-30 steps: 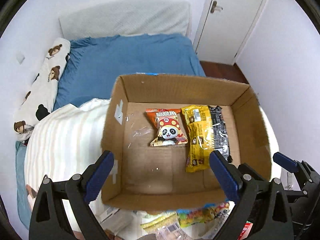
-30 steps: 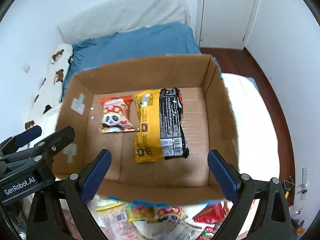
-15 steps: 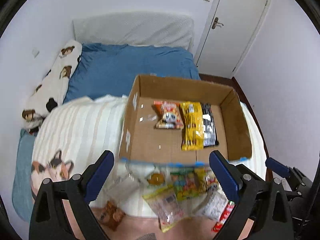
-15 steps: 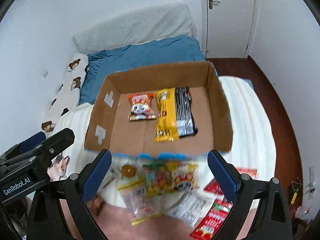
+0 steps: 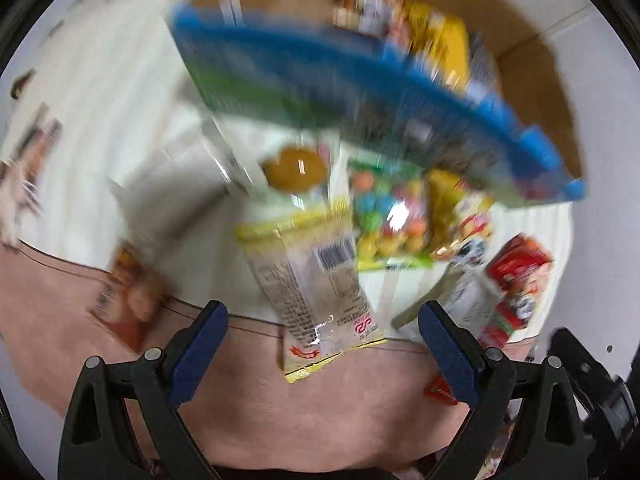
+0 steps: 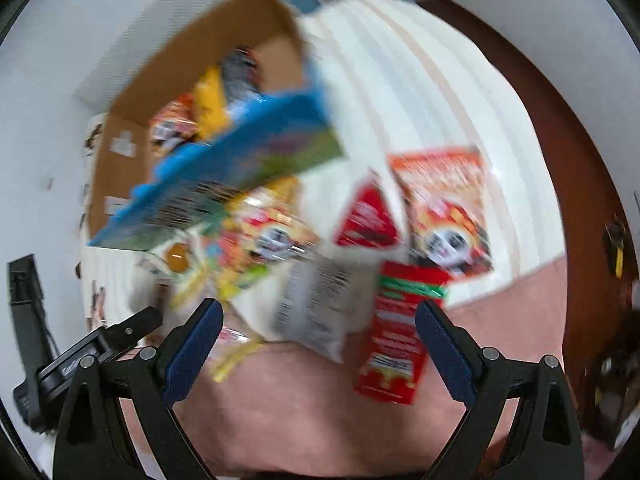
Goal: Organize snacks
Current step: 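Grasp the clear bread bag with left tool while right grasps white packet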
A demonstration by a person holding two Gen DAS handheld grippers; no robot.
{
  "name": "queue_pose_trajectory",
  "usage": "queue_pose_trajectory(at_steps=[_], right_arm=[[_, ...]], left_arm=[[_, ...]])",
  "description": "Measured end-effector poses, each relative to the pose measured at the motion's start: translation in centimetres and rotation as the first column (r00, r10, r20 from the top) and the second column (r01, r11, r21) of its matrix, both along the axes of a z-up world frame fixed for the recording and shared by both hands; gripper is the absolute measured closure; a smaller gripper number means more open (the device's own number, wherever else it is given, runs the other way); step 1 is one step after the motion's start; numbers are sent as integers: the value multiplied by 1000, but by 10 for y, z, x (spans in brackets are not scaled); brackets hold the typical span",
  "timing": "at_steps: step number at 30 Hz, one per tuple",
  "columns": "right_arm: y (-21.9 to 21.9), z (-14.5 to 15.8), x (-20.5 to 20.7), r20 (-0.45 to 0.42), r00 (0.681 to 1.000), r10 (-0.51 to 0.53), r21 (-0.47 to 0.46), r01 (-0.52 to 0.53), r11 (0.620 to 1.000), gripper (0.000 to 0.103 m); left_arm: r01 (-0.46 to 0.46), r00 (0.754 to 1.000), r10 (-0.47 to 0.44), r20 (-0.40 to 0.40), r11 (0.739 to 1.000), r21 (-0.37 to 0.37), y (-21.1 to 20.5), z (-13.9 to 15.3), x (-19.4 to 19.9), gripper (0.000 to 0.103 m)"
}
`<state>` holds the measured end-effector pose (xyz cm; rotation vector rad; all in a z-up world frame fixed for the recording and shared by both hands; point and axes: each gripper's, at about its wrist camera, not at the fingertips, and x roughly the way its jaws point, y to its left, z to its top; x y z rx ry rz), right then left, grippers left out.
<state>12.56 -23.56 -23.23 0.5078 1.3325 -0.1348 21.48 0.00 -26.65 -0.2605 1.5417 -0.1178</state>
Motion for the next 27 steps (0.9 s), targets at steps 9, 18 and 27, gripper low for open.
queue_pose_trajectory(at_steps=[9,18,27], right_arm=[[13,-59,21,-116,993,11,74,-2,997,4],[50,-115,32,-206,974,90,0,-92,996,30],[83,-112,-16,-246,910,335,38,-336,941,46]], left_arm=[[35,994,-28,-109,997,66,-26,-67,11,32],[181,983,-174,-67,976,123,-5,-64,-48,49],[107,992,-101,-80,991,77,8,-73,-57,43]])
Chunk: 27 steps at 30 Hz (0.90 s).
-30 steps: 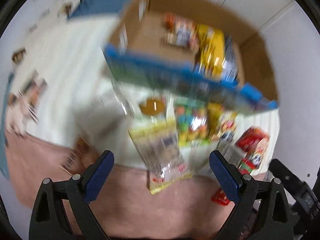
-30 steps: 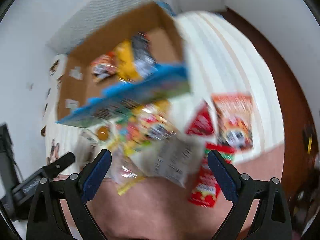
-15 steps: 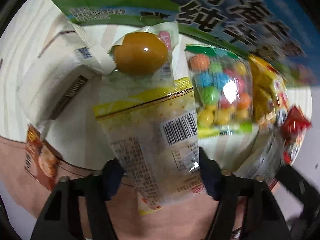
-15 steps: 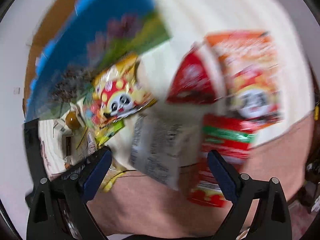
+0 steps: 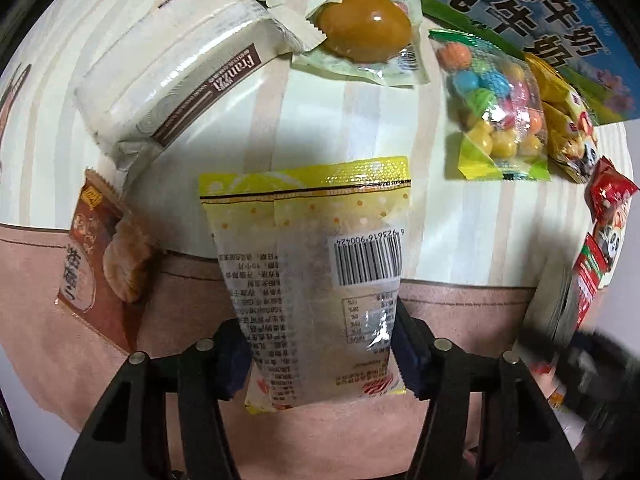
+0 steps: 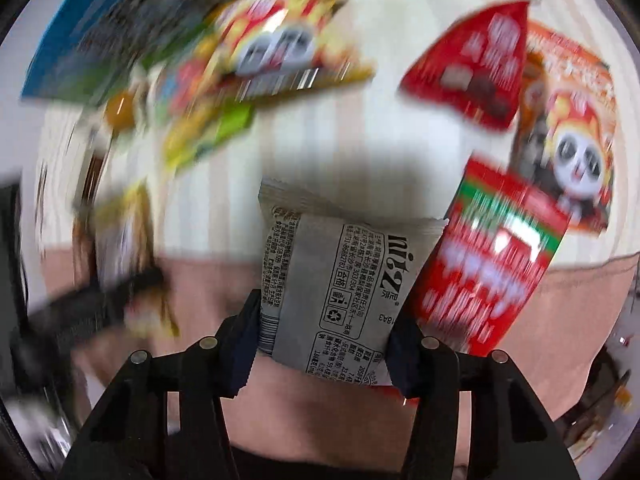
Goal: Organize snacks
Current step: 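Grasp the clear bread bag with left tool while right grasps white packet, then lower both packets into the box front and open both tools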
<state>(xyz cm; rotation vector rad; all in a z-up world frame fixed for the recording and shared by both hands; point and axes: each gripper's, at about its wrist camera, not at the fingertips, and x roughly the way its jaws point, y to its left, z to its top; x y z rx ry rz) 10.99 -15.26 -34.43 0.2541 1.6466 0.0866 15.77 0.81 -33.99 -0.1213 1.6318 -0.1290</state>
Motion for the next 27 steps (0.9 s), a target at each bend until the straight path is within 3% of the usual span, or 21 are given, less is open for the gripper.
queue_pose_trajectory(at_steps=[2,5,6,9,11,12,13,17,20,27], right_arm=[[0,-5,-7,-13,1000,-24,17,25,1000,44],[-4,-8,-13,-3,995,-101,59,101,993,32],[-6,-9,-15,0,993,-118,58,118,991,32],[-19,-7,-21,19,983,-182,54,180,982,32],[-18,-7,-24,37,983,-177,29,176,984,34],[-17,-9,-29,44,986,-162,-8,163,987,44],[-15,-10,-31,51,987,-149,-20,151,988,47],[-13,-5,-38,76,988,-131,-17,132,991,52],[-1,19,-41,107,987,-119,40,115,993,54],[-1,109,-16,236,968,-90,159,53,986,54]], left_arm=[[-6,1000,6,1,1000,7,-4,-6,0,43],[-11,1000,11,16,1000,6,-8,-6,-1,43],[0,999,-1,33,1000,16,-10,-3,-4,50],[46,996,-49,69,997,56,-7,7,1,55],[70,994,-76,76,994,78,-11,9,-11,56],[85,993,-91,73,993,86,-12,9,-19,56],[97,992,-104,72,991,95,-13,8,-27,56],[136,986,-147,74,982,134,-20,3,-50,59],[144,984,-155,92,983,117,-26,17,-54,63],[134,958,-135,251,991,22,-37,104,-19,63]])
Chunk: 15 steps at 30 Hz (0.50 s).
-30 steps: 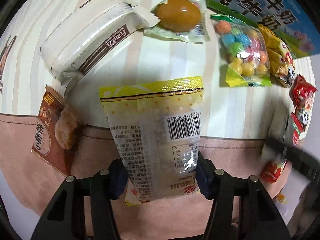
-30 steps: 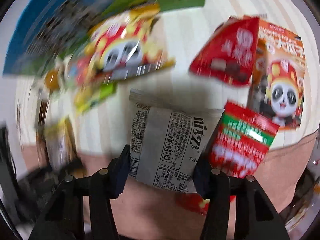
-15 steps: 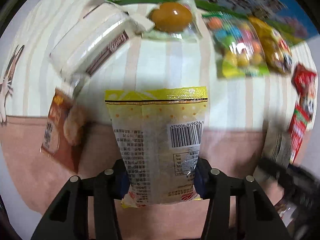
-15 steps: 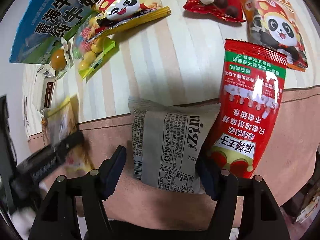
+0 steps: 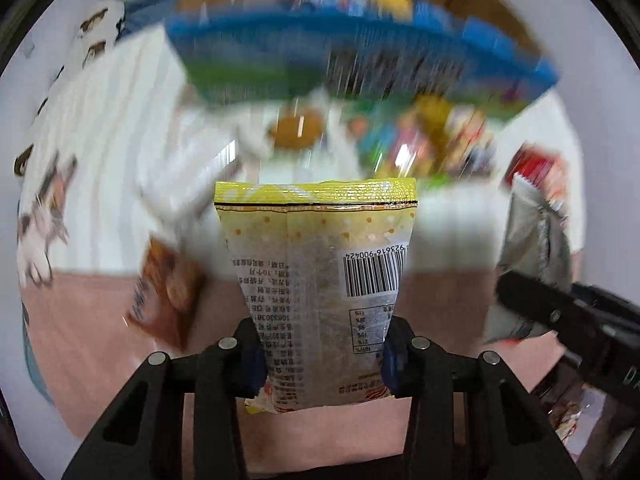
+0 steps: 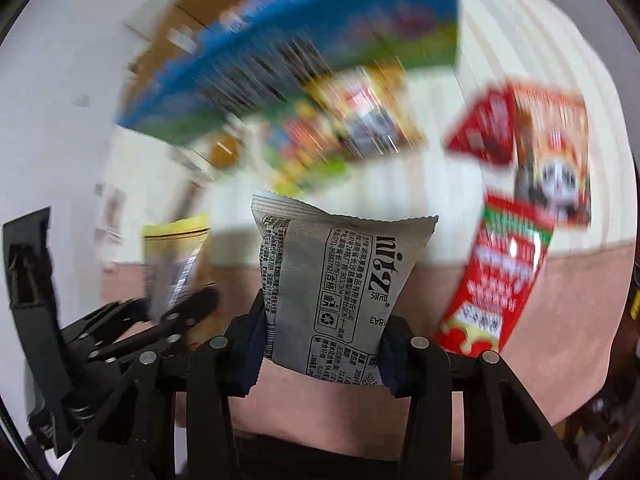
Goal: Organize snacks
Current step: 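Lower both packets into the box front and open both tools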
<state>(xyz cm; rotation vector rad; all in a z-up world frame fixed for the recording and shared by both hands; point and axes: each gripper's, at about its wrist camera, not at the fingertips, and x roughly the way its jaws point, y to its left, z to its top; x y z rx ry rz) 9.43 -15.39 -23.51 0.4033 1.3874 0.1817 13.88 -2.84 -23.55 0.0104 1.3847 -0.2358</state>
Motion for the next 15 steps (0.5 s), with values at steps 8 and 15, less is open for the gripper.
queue_pose_trajectory(at_steps=[8,15], right_arm=[[8,80,85,143,989,29,59,-38,998,54],[36,69,177,121,990,76,46,-82,996,54]], left_arm=[[-9,992,18,123,997,-73,16,97,93,63],[-47,999,49,23,995,-83,36,102,198,63]])
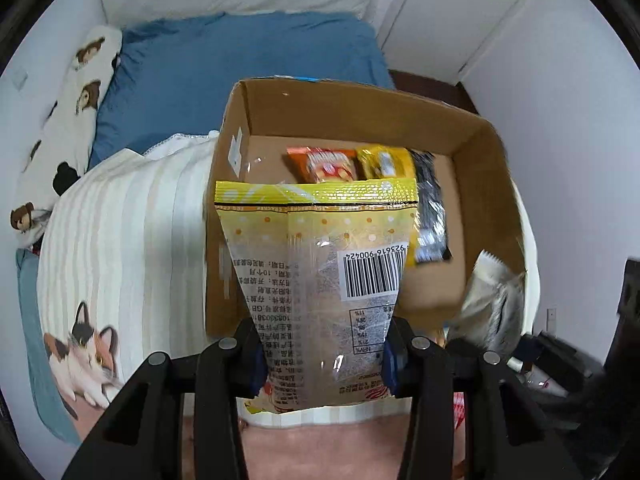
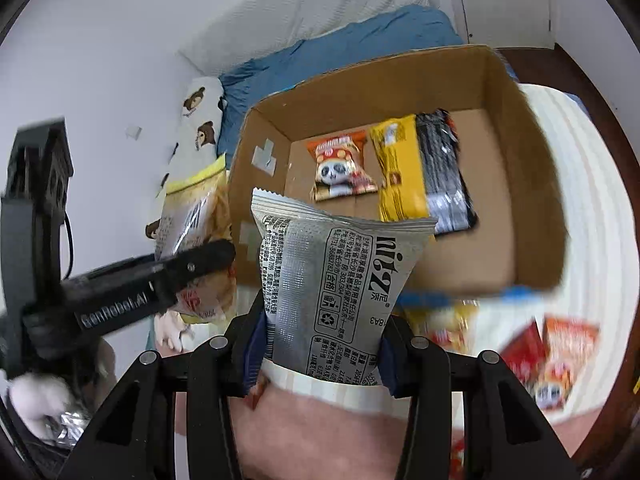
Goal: Organize snacks
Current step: 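Lower both packets into the box front and open both tools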
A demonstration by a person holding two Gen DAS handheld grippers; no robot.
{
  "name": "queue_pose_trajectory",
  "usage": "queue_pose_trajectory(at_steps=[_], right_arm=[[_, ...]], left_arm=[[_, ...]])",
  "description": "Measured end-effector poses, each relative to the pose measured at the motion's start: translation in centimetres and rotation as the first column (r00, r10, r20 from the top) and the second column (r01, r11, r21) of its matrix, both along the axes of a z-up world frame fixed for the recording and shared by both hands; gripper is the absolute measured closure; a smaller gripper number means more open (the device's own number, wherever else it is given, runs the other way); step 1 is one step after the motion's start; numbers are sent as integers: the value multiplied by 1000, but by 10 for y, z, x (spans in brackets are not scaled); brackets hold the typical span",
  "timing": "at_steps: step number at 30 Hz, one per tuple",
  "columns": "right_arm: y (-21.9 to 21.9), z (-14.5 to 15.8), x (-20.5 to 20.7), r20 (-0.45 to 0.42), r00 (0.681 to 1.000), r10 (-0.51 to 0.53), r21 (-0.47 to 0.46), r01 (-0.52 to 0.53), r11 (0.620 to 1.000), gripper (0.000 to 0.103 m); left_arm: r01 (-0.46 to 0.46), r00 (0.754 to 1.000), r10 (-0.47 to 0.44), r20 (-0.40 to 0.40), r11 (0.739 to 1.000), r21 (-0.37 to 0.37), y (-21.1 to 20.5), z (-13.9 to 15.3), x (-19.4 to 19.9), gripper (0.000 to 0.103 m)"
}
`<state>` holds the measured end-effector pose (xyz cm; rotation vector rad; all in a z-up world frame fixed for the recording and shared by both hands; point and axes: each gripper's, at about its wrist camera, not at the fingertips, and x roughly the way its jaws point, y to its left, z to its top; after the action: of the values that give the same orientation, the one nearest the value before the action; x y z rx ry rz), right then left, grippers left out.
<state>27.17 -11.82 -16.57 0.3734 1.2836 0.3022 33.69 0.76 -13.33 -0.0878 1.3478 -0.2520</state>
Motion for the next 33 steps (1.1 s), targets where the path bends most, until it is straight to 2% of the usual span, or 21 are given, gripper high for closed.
queue_pose_trajectory(at_steps=[3,7,15,17,18,19,20,21,23,33], right_arm=[[15,-23,33,-40,999,16,-25,-17,1000,54],[28,-49,56,-98,995,33,-46,-38,998,54],[34,-92,80,-187,981,59,-51,-70,996,54],[35,-106,89,-225,972,64,-64,-80,995,50],[35,-109,92,-235,970,62,-66,-80,995,37],[35,-112,94,-241,969,61,-69,-80,994,18],[37,-113,97,-246,967,63,-72,-83,994,11],[38,-114,99,-248,966,71,-70,-91,993,9],[40,-113,101,-248,966,77,-103,-105,989,9],[7,-96,102,-216,976,19,-182,-60,982,7]], left_arm=[[-2,998,2,-64,1000,13,-2,-26,35,63],[15,989,-8,-146,999,50,-10,-53,58,63],[28,971,-8,-239,996,82,-7,-94,68,62],[37,965,-14,-264,996,85,-7,-102,66,61],[35,962,-13,-273,996,79,-7,-106,65,59],[32,962,-10,-272,997,75,-6,-108,64,56],[30,963,-9,-269,997,74,-5,-110,63,47],[30,964,-11,-265,997,71,-4,-111,63,32],[35,969,-16,-246,997,72,-4,-110,63,12],[-9,984,18,-176,999,49,1,-86,65,11]])
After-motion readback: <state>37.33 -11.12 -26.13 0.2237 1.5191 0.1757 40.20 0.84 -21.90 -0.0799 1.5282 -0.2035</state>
